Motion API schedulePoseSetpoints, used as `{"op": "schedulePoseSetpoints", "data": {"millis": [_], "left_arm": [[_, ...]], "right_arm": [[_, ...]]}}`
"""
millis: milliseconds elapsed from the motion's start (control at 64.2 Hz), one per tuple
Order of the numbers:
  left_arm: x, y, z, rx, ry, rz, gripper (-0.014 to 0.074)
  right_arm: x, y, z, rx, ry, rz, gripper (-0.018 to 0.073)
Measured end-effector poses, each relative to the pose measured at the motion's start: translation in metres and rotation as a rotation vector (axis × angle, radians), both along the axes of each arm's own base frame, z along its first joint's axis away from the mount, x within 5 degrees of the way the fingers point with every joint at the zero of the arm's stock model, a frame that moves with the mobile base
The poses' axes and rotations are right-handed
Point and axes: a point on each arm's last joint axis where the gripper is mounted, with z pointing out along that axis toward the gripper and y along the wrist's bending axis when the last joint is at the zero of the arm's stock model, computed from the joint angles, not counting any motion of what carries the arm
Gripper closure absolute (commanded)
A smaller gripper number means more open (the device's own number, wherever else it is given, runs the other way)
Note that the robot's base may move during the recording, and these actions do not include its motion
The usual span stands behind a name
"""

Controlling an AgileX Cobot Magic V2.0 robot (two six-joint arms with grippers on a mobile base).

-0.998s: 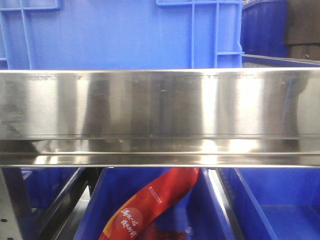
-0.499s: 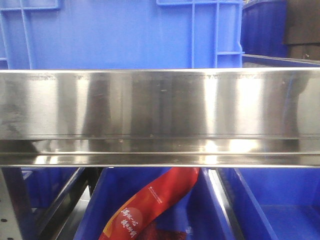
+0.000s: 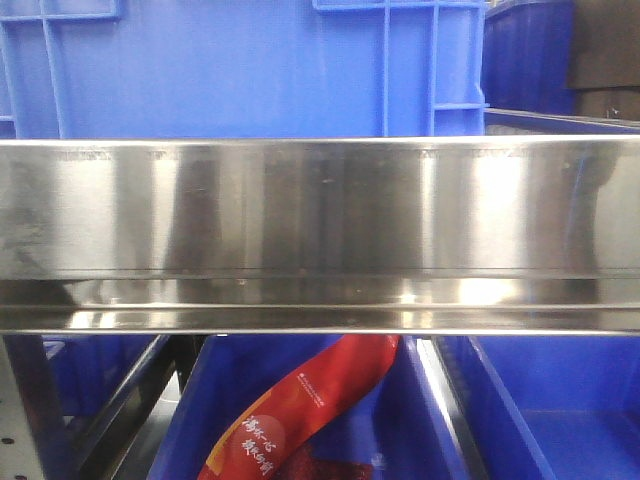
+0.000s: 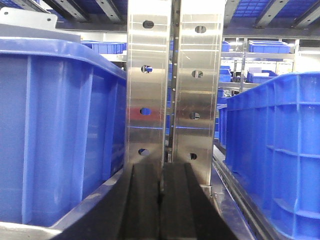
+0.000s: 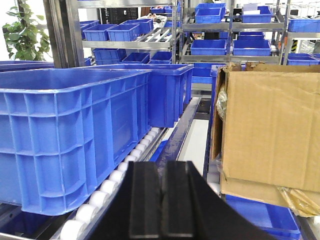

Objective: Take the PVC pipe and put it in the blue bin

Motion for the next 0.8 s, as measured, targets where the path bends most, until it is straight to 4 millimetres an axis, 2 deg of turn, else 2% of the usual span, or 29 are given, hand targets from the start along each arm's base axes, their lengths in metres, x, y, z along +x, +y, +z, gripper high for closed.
{"op": "schedulePoseSetpoints", "data": {"millis": [327, 795], "left_arm": [[0.0, 0.0, 0.0, 0.0, 0.0, 0.0, 0.0707], [0.0, 0.0, 0.0, 0.0, -0.002, 0.0, 0.0707]], "right_arm": [[0.005, 0.0, -0.008, -0.001, -0.009, 0.001, 0.0727], [0.003, 0.002, -0.049, -0.039, -0.154, 0.017, 0.0727]]}}
